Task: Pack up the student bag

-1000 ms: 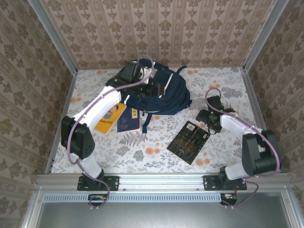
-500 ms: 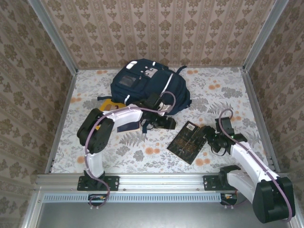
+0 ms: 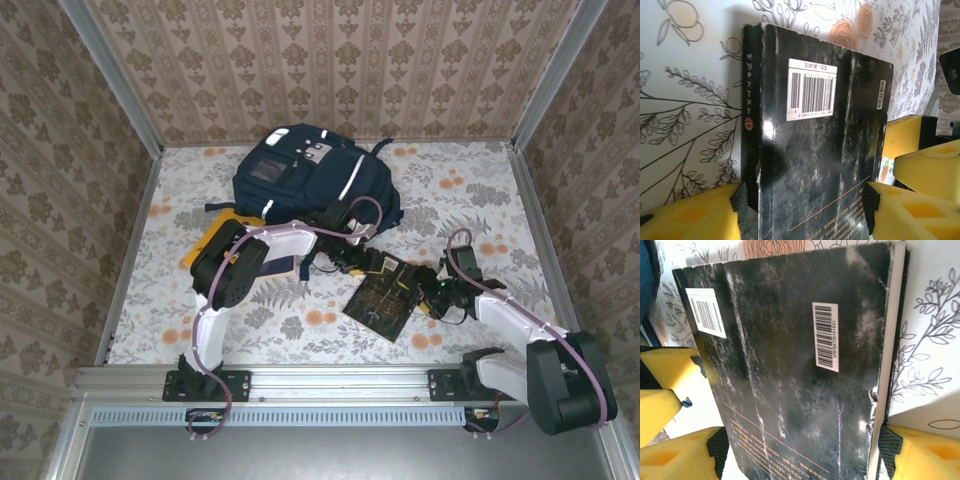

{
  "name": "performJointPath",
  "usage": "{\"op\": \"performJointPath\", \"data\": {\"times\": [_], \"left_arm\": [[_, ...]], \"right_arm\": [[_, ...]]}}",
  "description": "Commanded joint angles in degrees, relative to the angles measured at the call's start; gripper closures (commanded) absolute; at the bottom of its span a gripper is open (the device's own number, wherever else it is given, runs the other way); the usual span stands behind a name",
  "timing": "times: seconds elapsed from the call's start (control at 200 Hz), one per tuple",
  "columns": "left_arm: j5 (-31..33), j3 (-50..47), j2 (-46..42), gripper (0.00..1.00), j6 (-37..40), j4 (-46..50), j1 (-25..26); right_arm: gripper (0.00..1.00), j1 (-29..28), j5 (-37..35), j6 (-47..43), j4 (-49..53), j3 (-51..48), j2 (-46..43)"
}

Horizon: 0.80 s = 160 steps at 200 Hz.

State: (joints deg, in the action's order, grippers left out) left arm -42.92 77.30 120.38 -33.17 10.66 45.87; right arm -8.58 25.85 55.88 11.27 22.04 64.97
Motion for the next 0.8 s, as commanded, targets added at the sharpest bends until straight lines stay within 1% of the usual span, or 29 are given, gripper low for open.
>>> {"op": "performJointPath", "data": {"times": [0.0,0.055,0.22,0.36,0.545,0.675,0.795], "left_arm": [[-3.24,0.66,3.07,0.37,-0.90,-0.84,2.02],[-3.19,0.62,2.96,0.38,-0.93,-0.89,2.05],[-3.14,-0.08,2.28,0.41,-0.81,-1.23,2.07],[-3.17,-0.70,1.73,0.42,-0.99,-1.77,2.04],[-3.52,-0.58,1.26,0.43,-0.16,-1.39,2.30],[-3.19,-0.48,1.02,0.43,0.64,-0.47,2.39],[-2.75,-0.73,0.35,0.43,0.91,-0.20,2.38]], "right_arm": [[0.20,-0.68,6.40,2.14,-10.02,-0.88,2.61],[0.21,-0.82,6.80,2.39,-10.27,-0.55,2.17],[0.24,-0.83,3.68,1.61,-7.22,0.01,-2.81],[0.28,-0.73,2.79,1.88,-6.45,0.21,-5.66],[0.33,-0.74,4.63,4.97,-11.29,-1.23,-6.65],[0.42,-0.82,5.04,5.66,-11.81,-1.56,-8.25],[0.52,-0.83,3.56,3.53,-8.26,-0.78,-8.94]]}}
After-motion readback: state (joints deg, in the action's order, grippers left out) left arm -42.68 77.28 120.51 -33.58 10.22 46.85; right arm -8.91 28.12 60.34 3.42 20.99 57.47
